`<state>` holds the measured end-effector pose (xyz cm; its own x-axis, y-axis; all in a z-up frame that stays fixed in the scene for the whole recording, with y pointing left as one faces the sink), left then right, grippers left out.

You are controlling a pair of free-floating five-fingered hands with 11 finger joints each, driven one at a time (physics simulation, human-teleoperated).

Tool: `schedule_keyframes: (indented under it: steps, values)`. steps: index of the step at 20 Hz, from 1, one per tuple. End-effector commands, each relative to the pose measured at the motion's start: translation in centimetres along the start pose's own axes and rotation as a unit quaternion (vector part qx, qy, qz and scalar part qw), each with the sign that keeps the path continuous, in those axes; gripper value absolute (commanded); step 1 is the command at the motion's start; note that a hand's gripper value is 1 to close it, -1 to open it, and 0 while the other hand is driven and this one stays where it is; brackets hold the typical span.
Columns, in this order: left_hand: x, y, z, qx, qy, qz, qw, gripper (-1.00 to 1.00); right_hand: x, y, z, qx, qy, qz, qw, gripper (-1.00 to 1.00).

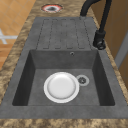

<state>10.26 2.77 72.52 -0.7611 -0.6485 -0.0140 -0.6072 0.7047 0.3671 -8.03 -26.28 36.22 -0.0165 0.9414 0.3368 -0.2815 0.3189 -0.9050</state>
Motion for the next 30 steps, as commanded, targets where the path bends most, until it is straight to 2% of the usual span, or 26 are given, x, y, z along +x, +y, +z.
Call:
schedule_keyframes:
  steps: [1,5,7,12,15,16,18,24,25,26,28,30]
  values:
    - [-1.3,-2.4,0.5,0.01,0.014,-0.015,0.9997,-1.0,0.0,0.0,0.0,0.0,0.0,0.0,1.0,0.0]
    - [-3.7,-4.6,1.2,0.012,0.014,-0.007,0.9998,-1.0,0.0,0.0,0.0,0.0,0.0,0.0,1.0,0.0]
    - [-5.4,-5.3,1.8,0.009,0.017,0.005,0.9998,-1.0,0.0,0.0,0.0,0.0,0.0,0.0,1.0,0.0]
    - [-8.9,-7.0,2.9,-0.001,0.012,0.023,0.9997,-1.0,0.0,0.0,0.0,0.0,0.0,0.0,1.0,0.0]
    - [-10.7,-8.0,3.4,-0.005,0.012,0.024,0.9996,-1.0,0.0,0.0,0.0,0.0,0.0,0.0,1.0,0.0]
    - [-10.8,-8.6,3.3,-0.009,0.011,0.018,0.9997,-1.0,0.0,0.0,0.0,0.0,0.0,0.0,1.0,0.0]
    - [-11.4,-9.8,3.4,-0.008,0.014,0.007,0.9998,-1.0,0.0,0.0,0.0,0.0,0.0,0.0,1.0,0.0]
    - [-12.9,-13.8,3.1,-0.004,0.013,0.006,0.9999,-1.0,0.0,0.0,0.0,0.0,0.0,0.0,1.0,0.0]
    - [-13.2,-14.3,3.2,-0.003,0.015,-0.003,0.9999,-1.0,0.0,0.0,0.0,0.0,0.0,0.0,1.0,0.0]
    - [-13.3,-14.3,3.3,0.0,0.017,-0.009,0.9998,-1.0,0.0,0.0,0.0,0.0,0.0,0.0,1.0,0.0]
    - [-14.2,-14.2,3.7,0.006,0.023,-0.006,0.9997,-1.0,0.0,0.0,0.0,0.0,0.0,0.0,1.0,0.0]
    - [-14.4,-14.0,4.0,0.009,0.02,0.001,0.9998,-1.0,0.0,0.0,0.0,0.0,0.0,0.0,1.0,0.0]
